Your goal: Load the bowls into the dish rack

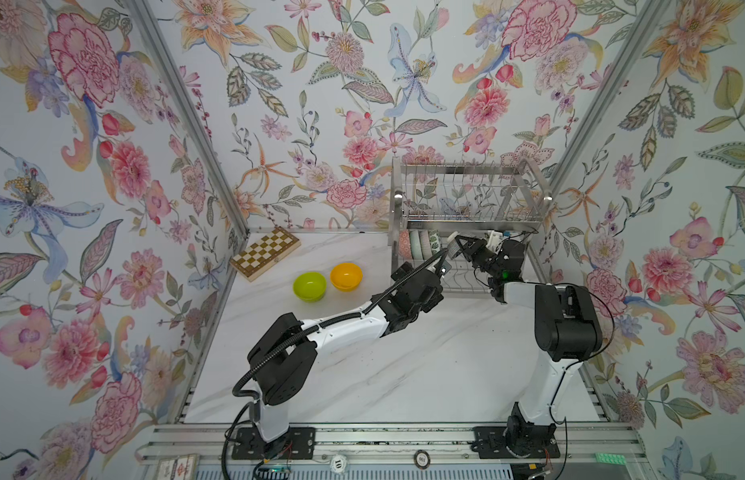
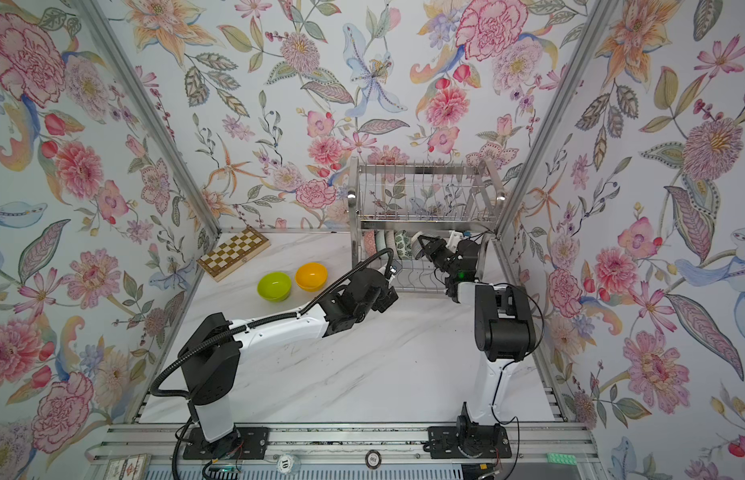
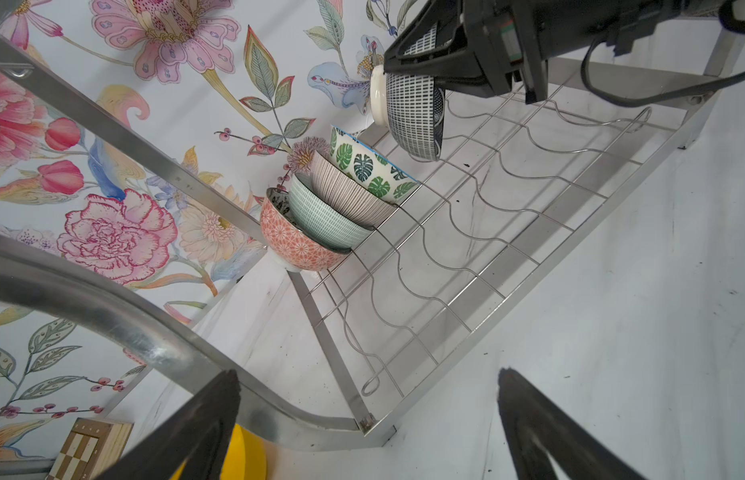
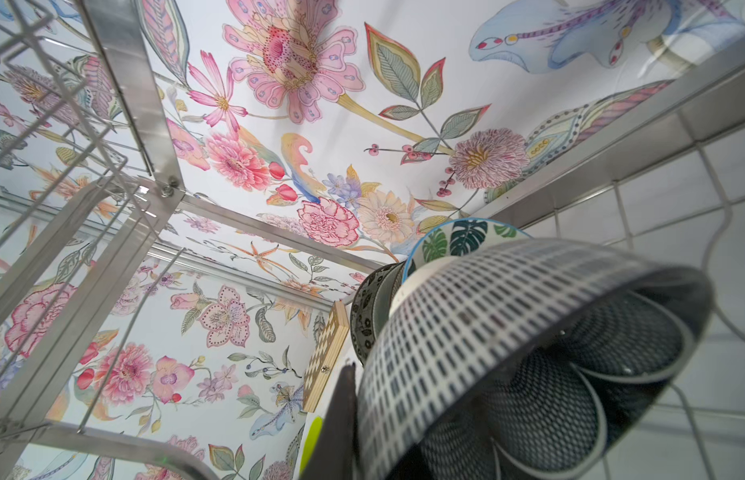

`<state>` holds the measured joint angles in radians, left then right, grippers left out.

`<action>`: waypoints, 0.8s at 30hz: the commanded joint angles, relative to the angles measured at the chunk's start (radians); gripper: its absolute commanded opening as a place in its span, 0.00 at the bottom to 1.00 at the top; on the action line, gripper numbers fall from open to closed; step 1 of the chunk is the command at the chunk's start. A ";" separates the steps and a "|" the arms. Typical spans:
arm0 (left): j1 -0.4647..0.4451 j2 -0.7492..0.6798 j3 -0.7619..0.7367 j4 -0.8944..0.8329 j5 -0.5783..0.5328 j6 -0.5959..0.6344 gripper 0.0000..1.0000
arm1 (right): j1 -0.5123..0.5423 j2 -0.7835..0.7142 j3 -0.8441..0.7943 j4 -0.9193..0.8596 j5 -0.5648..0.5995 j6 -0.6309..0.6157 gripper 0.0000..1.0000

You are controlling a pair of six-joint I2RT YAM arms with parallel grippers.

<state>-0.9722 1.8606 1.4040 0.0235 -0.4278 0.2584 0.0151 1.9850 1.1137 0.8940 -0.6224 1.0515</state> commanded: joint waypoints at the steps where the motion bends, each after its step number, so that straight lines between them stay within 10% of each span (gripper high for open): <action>1: -0.006 -0.026 0.000 0.013 -0.031 0.025 0.99 | -0.004 0.013 0.088 0.018 -0.023 -0.060 0.00; 24: -0.006 -0.019 0.001 0.021 -0.038 0.031 0.99 | -0.005 0.199 0.241 0.014 -0.089 -0.013 0.00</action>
<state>-0.9737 1.8606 1.4040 0.0307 -0.4503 0.2733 0.0151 2.1715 1.3109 0.8459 -0.6846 1.0332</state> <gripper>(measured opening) 0.989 0.086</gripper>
